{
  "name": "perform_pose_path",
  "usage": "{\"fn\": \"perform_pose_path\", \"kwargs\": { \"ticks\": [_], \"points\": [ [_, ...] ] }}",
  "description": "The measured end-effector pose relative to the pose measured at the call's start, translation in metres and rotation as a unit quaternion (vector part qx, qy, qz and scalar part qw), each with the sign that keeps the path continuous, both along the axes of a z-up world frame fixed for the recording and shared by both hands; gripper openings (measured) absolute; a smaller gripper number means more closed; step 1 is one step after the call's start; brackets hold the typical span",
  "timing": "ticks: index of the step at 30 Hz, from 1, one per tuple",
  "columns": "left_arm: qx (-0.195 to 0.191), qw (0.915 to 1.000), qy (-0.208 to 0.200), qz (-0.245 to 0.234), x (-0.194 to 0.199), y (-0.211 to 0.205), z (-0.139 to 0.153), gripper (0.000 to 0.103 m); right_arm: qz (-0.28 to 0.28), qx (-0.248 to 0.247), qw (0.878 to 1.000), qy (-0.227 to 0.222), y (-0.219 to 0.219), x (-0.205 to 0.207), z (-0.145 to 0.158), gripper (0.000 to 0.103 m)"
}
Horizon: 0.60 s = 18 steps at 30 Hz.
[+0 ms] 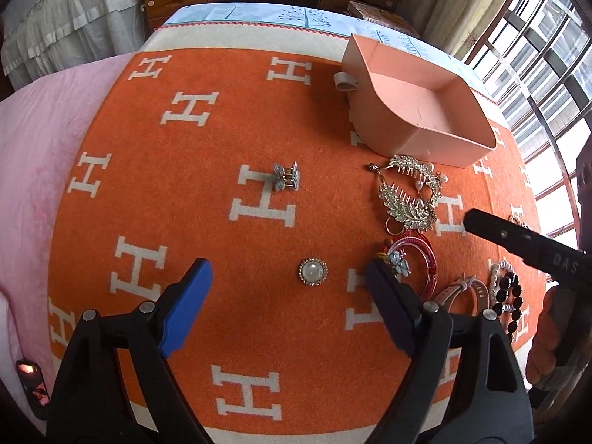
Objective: Organize jewelry
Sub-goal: 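Reach the right tool to the leaf hair comb while the left tool approaches the watch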
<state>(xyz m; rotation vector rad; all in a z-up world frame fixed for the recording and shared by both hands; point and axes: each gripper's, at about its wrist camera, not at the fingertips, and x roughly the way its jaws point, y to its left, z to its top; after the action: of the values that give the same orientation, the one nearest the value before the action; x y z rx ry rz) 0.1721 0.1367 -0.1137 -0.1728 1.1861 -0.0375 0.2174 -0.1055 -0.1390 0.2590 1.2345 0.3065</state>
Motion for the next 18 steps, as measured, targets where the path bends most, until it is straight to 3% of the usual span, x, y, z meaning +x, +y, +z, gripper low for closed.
{"fn": "perform_pose_path", "kwargs": {
  "ticks": [4, 9, 16, 18],
  "points": [
    [0.003, 0.9999, 0.001, -0.011, -0.003, -0.005, -0.002, 0.083, 0.006, 0.001, 1.0, 0.023, 0.026, 0.025, -0.016, 0.054],
    [-0.004, 0.9998, -0.001, -0.019, -0.006, -0.008, -0.003, 0.083, 0.003, -0.027, 1.0, 0.013, 0.052, 0.041, -0.014, 0.054],
    [-0.015, 0.9992, -0.009, -0.035, -0.015, -0.015, 0.0, 0.083, 0.029, -0.112, 0.993, -0.014, 0.089, 0.046, -0.013, 0.026],
    [-0.013, 0.9989, -0.013, -0.044, -0.019, -0.019, 0.002, 0.083, 0.033, -0.115, 0.993, -0.019, 0.088, 0.042, -0.012, 0.025]
  ]
}}
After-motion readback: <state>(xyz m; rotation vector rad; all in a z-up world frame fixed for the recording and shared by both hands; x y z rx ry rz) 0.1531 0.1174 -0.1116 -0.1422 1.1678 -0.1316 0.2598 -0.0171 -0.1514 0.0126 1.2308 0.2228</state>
